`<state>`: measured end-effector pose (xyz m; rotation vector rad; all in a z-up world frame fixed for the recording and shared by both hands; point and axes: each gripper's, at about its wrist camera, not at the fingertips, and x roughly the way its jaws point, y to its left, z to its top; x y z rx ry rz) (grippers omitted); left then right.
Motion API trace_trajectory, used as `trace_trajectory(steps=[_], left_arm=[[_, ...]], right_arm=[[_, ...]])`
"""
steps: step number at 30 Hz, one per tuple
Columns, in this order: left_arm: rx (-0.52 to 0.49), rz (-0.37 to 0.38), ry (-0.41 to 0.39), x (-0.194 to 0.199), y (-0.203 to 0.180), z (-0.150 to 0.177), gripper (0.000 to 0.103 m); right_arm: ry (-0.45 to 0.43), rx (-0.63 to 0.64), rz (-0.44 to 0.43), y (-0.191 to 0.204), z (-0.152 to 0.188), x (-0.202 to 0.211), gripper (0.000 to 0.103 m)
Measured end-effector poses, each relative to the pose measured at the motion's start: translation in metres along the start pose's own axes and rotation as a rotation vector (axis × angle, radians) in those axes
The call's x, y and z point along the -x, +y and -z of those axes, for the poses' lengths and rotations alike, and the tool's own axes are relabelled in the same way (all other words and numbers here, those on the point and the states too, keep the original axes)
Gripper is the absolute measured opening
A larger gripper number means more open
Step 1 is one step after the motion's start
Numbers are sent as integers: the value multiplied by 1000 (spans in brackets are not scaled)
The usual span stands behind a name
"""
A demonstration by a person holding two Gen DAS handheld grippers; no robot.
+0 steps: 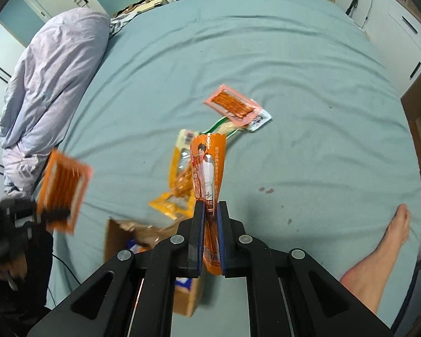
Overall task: Organize snacks
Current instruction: 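Drop the pink pack into the box with left tool while right drops orange pack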
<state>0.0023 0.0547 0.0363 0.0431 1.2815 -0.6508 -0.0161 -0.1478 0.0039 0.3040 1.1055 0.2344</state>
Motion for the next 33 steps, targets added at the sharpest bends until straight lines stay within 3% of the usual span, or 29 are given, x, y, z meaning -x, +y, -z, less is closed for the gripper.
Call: trace_trajectory(steps=[4, 6, 8, 10, 11, 21, 27, 32, 33], left_arm=[[-30, 64, 49, -8, -20, 8, 6], [-61, 44, 79, -20, -29, 14, 7], [-107, -4, 92, -28, -35, 17, 21], [-136, -56, 81, -32, -40, 20, 60], [-143, -89, 58, -31, -39, 21, 65], [-99, -204, 10, -19, -10, 5, 67], [-60, -212, -5, -16, 2, 0, 67], [-62, -210, -4, -18, 4, -1, 67], [-65, -209, -1, -19, 4, -1, 67]], right_arm=[[-18, 36, 18, 17, 8, 18, 6], [-36, 36, 21, 21, 10, 28, 6], [-40, 27, 6, 24, 15, 37, 6], [-25, 34, -3, 28, 21, 42, 6], [-20, 46, 2, 31, 24, 42, 6], [189, 228, 41, 69, 43, 6, 6], [345, 232, -51, 83, 45, -30, 7], [416, 49, -66, 63, 38, -65, 23], [429, 19, -54, 59, 39, -70, 38]])
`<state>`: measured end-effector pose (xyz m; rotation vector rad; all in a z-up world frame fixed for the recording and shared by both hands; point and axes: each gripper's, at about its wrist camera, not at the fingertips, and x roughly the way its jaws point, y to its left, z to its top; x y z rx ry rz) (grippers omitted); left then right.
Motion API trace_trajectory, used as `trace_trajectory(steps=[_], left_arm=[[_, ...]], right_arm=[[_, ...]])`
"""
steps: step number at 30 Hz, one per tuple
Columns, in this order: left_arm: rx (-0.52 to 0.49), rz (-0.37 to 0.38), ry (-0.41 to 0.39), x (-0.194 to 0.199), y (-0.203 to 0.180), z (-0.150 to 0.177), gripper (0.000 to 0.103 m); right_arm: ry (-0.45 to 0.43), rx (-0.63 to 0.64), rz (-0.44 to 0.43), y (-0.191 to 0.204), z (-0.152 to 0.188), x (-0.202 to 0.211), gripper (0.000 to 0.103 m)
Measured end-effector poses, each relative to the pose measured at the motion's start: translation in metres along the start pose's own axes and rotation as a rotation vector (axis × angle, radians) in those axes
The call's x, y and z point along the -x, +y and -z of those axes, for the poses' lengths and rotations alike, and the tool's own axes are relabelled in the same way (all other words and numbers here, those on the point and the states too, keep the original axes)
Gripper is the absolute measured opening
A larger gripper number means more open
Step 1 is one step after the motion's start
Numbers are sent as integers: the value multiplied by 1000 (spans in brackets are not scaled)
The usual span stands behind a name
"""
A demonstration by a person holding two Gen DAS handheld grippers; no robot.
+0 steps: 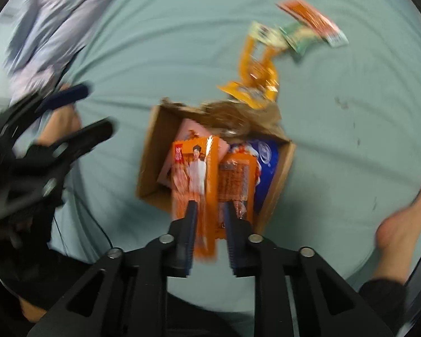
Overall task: Organize snacks
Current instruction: 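Drop the pink pack into the box with left tool while right drops orange pack, then reach the left tool to the yellow chicken-leg pack and grasp it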
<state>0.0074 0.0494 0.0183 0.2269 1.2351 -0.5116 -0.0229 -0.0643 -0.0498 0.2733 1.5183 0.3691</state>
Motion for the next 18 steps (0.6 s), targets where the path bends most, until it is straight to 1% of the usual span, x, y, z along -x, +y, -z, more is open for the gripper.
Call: trace_trajectory(steps=[1, 2, 4, 6, 10, 13, 18], left_arm=[[-2, 1, 3, 0, 0, 0, 67], [-5, 1, 6, -1, -1, 0, 67], [-8, -1, 10, -3, -2, 0, 67], [-15, 3, 14, -5, -3, -1, 67], [-21, 2, 29, -12, -4, -4, 67], [-11, 10, 37, -16, -5, -7, 67], [0, 9, 22, -14, -5, -11, 67]], right_arm=[[7, -28, 15, -5, -2, -4, 54], [-2, -43, 35, -9, -4, -5, 57], [-35, -59, 88, -15, -7, -2, 57], [-57, -75, 112, -20, -14, 1, 57], [-89, -141, 102, -34, -23, 8, 57], [-100, -195, 72, -41, -17, 10, 57], [-104, -218, 52, -48, -13, 13, 57]])
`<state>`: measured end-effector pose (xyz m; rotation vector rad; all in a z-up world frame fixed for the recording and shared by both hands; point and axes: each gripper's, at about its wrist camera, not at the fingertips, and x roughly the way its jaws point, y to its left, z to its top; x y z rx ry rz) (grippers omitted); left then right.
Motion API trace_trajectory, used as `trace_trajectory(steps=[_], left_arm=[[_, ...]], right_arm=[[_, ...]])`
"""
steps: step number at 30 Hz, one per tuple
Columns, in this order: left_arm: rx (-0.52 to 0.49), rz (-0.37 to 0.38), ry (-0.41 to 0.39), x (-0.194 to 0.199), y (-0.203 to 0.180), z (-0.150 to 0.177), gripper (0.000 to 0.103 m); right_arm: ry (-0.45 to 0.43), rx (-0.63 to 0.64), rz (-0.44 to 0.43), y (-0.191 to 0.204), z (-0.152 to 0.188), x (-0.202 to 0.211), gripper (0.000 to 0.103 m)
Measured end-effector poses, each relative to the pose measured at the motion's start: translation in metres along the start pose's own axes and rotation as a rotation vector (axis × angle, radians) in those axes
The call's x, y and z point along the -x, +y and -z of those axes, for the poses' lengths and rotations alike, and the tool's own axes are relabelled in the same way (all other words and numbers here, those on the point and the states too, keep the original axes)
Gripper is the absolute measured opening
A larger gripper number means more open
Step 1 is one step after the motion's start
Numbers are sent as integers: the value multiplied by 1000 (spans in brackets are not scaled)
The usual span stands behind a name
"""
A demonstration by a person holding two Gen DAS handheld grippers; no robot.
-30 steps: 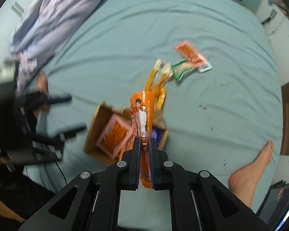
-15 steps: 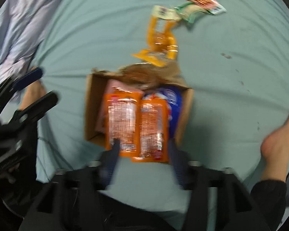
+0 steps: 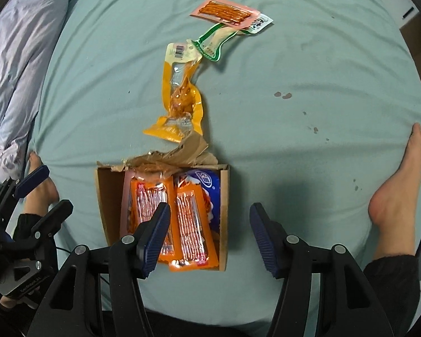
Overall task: Organize snacks
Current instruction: 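Reach the left tool to the yellow chicken-leg pack and grasp it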
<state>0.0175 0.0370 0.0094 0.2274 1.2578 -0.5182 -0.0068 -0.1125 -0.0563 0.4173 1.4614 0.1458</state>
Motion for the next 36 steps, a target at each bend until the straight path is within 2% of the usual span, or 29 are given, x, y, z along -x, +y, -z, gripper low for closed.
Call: trace_trajectory(steps=[14, 21, 23, 27, 29, 32, 34, 36], left_arm=[[28, 15, 9, -5, 7, -3, 69], [37, 16, 21, -11, 9, -7, 69], [40, 16, 25, -13, 10, -9, 69], [49, 11, 36, -19, 12, -13, 69], [57, 9, 42, -23, 12, -16, 69], [68, 7, 54, -30, 14, -20, 69], [72, 3, 62, -35, 15, -23, 69], [80, -2, 71, -42, 17, -26, 69]], right_arm=[[2, -35, -21, -13, -7, -3, 57], [-36, 41, 21, 1, -3, -7, 57], [-73, 50, 30, 2, -1, -6, 57], [-214, 94, 112, 7, 2, 4, 57], [-287, 167, 180, 16, 6, 10, 57], [-337, 320, 293, 33, 14, 9, 57], [-368, 415, 334, 42, 21, 7, 57], [-381, 431, 327, 45, 25, 4, 57]])
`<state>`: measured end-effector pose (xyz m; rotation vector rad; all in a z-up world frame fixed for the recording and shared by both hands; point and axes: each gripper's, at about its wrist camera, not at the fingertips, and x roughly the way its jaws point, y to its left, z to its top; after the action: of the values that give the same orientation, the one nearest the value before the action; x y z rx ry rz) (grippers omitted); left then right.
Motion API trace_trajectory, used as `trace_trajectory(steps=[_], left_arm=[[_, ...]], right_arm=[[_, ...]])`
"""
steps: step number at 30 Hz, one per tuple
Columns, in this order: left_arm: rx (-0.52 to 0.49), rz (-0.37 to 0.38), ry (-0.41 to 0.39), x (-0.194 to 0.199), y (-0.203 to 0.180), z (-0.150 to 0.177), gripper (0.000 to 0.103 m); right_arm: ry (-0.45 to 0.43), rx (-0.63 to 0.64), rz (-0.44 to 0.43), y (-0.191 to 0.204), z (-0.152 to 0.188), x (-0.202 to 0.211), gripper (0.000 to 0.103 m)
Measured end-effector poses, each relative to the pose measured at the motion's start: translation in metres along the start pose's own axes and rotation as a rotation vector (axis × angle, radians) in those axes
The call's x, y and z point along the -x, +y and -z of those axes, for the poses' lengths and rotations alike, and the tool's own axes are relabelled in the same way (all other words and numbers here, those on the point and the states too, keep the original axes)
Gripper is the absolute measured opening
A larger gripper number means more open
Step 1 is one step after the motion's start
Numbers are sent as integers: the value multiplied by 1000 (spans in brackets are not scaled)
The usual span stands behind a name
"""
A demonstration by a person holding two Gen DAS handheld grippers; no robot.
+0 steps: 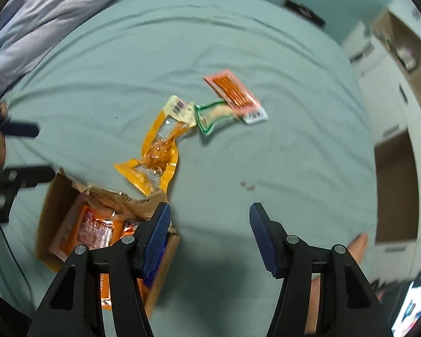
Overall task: Organize snacks
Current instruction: 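Reach the left tool to the yellow chicken-leg pack and grasp it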
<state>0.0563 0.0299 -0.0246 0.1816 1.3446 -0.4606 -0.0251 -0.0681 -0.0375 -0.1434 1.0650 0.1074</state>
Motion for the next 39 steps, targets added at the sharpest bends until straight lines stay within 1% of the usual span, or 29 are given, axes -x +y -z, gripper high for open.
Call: trace_trajectory(steps=[3, 5, 7, 8, 9, 11, 13, 14, 16, 19, 22, 26, 27, 28, 30, 31, 32, 33, 35, 36, 38, 39], left_arm=[[16, -3, 21, -12, 2, -7, 69], [26, -4, 35, -20, 3, -13, 69], [33, -4, 45, -28, 2, -20, 69], [34, -2, 54, -33, 1, -25, 69], [32, 0, 61, -37, -1, -30, 69], [23, -4, 68, -44, -7, -41, 69], [12, 7, 85, -54, -15, -51, 69], [7, 19, 95, -60, -20, -57, 70], [5, 38, 122, -74, -26, -68, 76], [25, 52, 178, -98, -34, -83, 76], [26, 78, 252, -124, -38, -94, 77], [38, 46, 335, -157, -39, -102, 78], [38, 47, 346, -164, -39, -103, 78], [31, 41, 355, -169, -42, -105, 79], [10, 21, 345, -171, -47, -107, 79], [-13, 22, 337, -170, -51, -108, 70], [-47, 23, 325, -168, -55, -110, 58], [-59, 34, 320, -165, -57, -110, 40], [-43, 45, 309, -160, -54, -110, 39], [-46, 35, 299, -156, -53, -108, 39], [-51, 4, 254, -141, -48, -105, 39], [-42, -1, 226, -130, -44, -103, 39]], right_arm=[[19, -53, -19, -8, 3, -5, 57], [55, -103, 17, -21, 0, -11, 57], [92, -178, 46, -36, -3, -15, 57], [107, -224, 37, -44, -5, -18, 57], [121, -264, 8, -51, -8, -20, 57], [145, -343, -84, -63, -8, -29, 57], [162, -371, -108, -68, -10, -36, 57], [167, -376, -117, -70, -10, -40, 57], [174, -376, -133, -68, -10, -45, 57], [185, -354, -136, -69, -11, -55, 57], [208, -337, -152, -75, -8, -64, 57], [209, -297, -157, -77, -5, -65, 57], [208, -293, -161, -78, -3, -66, 57], [210, -295, -167, -81, -3, -68, 57], [220, -317, -176, -86, -1, -70, 57], [224, -328, -179, -87, 0, -69, 57], [223, -341, -184, -89, -1, -70, 57], [219, -351, -193, -91, -2, -69, 57], [203, -355, -212, -92, -6, -66, 57], [197, -353, -218, -92, -8, -65, 57], [186, -357, -231, -94, -10, -63, 57], [183, -358, -237, -94, -11, -63, 57]])
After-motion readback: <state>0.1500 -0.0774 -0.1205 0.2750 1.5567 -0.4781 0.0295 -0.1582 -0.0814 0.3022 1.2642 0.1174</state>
